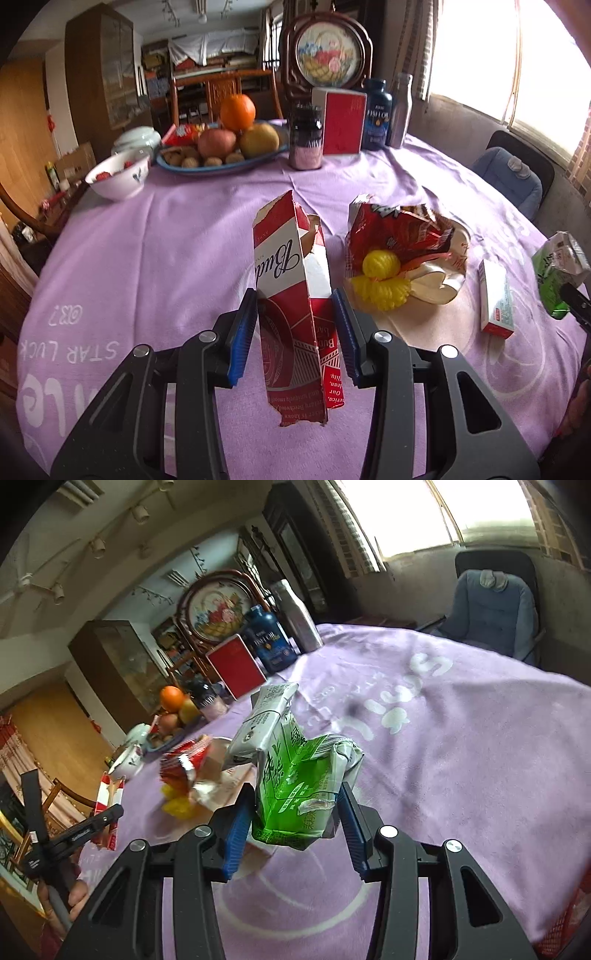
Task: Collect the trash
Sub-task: 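Carry the Bud carton and green packet to the red wastebasket with both tools, then open both tools to drop the carton and packet into the basket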
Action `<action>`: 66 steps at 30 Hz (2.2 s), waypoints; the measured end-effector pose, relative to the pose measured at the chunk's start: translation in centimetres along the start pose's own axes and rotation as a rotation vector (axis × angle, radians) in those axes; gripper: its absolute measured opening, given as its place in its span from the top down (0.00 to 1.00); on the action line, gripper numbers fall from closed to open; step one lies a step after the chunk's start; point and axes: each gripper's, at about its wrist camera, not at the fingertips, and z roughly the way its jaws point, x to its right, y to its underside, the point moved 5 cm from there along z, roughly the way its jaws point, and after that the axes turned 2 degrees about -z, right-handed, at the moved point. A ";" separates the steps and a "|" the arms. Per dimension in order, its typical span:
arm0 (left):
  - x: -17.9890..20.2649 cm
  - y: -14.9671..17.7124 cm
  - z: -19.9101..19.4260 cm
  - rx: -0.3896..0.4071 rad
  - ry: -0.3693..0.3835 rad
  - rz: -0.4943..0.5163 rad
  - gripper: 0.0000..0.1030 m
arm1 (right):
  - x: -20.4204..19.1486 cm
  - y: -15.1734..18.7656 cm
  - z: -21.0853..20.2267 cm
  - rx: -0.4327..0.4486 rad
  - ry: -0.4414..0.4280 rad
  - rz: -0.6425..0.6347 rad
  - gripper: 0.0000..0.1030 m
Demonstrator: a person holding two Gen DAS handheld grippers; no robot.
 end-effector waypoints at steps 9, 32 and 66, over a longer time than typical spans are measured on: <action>3.8 2.1 -3.9 0.042 0.081 0.001 0.59 | 0.0 0.2 -5.4 0.073 0.012 -0.071 0.55; 23.8 5.1 -8.8 0.040 0.364 0.238 0.59 | 16.2 4.1 -22.4 0.233 0.301 0.098 0.55; 59.8 22.9 -10.1 -0.175 0.722 0.848 0.21 | 35.9 13.0 -34.6 0.357 0.561 0.474 0.20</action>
